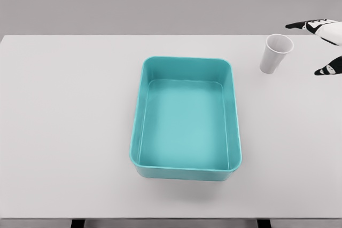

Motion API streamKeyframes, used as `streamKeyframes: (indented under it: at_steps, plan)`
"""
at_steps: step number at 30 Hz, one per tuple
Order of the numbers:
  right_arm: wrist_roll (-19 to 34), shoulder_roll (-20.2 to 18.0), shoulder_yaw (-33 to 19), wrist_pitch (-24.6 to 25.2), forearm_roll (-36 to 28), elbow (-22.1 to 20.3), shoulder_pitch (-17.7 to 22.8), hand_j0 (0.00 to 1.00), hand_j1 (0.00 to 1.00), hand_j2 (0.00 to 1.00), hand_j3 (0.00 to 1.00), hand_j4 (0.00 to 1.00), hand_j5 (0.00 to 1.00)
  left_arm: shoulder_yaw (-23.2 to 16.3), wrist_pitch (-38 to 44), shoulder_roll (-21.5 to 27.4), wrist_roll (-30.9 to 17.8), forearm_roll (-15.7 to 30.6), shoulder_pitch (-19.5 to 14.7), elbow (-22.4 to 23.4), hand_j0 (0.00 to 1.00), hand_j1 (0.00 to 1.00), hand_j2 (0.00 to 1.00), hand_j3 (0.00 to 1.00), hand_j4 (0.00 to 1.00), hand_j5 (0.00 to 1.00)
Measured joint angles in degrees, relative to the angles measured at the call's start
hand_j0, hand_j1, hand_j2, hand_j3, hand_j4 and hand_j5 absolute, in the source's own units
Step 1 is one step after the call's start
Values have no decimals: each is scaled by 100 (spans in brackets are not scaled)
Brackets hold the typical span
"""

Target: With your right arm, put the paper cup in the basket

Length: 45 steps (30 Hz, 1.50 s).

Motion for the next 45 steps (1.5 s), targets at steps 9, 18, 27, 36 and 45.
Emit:
streamKeyframes:
  at_steps: [9,18,27,36,45]
  plan:
    - [971,296,-221,-422,-1075,1148,-9,100,100,100,100,100,100,0,0,0,0,0,0,0,100,100,100,100,100,100]
    - [1500,1429,-350,-800,-2026,3508,-413,100,100,100,100,100,100,0,0,0,0,0,0,0,100,100,100,100,100,100]
    - [1526,1936,-419,-755,-2168,3847,-483,99,99,99,99,99,99,0,0,0,0,0,0,0,100,100,100,100,100,100]
    - [1527,2615,-442,-750,-2143,4942,-800,99,99,99,99,99,99,0,0,0,0,0,0,0,100,100,100,100,100,100]
    - [1527,2934,-442,-763,-2006,5571,-1081,99,99,99,99,99,99,0,0,0,0,0,0,0,100,100,100,100,100,100]
